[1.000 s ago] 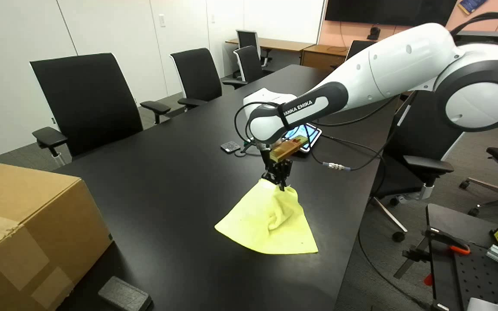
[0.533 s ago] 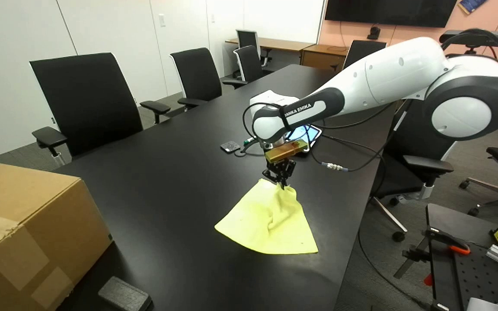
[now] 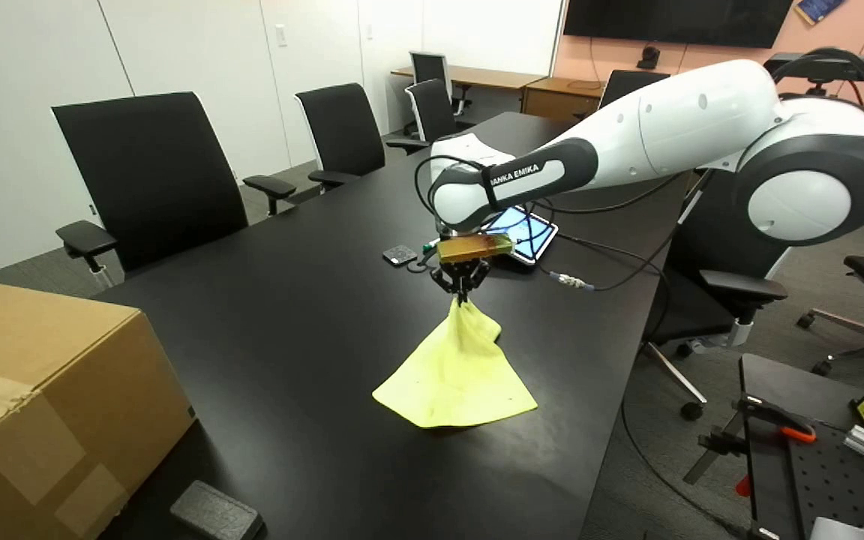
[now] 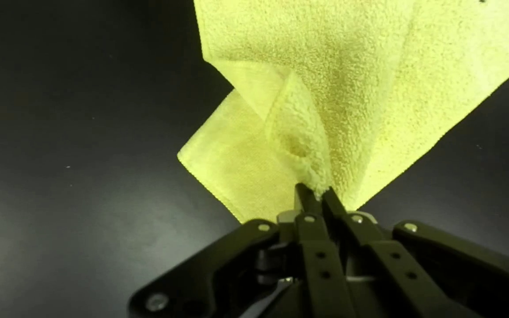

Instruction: Fold the towel in half

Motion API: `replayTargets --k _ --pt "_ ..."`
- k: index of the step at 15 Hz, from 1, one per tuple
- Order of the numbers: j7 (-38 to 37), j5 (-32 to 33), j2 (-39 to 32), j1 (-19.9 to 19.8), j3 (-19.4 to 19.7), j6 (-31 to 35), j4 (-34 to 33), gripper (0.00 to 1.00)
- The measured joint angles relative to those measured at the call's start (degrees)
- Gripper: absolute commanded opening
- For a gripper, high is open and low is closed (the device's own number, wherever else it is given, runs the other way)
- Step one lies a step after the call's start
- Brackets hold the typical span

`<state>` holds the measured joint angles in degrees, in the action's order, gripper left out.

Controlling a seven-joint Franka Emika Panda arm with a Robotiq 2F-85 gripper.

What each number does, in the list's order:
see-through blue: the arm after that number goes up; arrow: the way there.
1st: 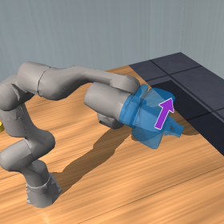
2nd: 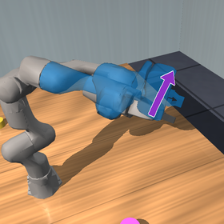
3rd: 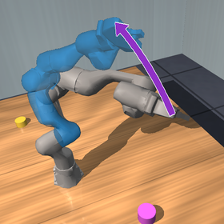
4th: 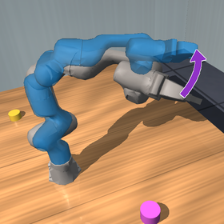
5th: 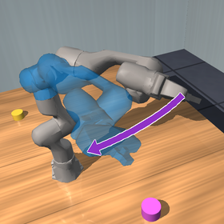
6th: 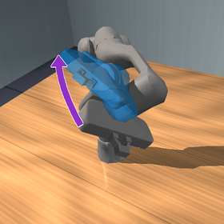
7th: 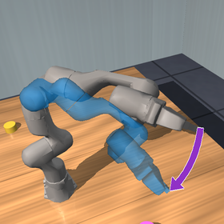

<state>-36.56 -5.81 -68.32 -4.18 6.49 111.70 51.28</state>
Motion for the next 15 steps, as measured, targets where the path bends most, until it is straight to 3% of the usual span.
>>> replayTargets --k 8,15 --pt "1.02 3.62 -0.92 1.48 0.09 -0.04 -0.59 0.98" --pt "20.13 5.92 12.02 1.87 -0.57 0.16 12.31 1.00"
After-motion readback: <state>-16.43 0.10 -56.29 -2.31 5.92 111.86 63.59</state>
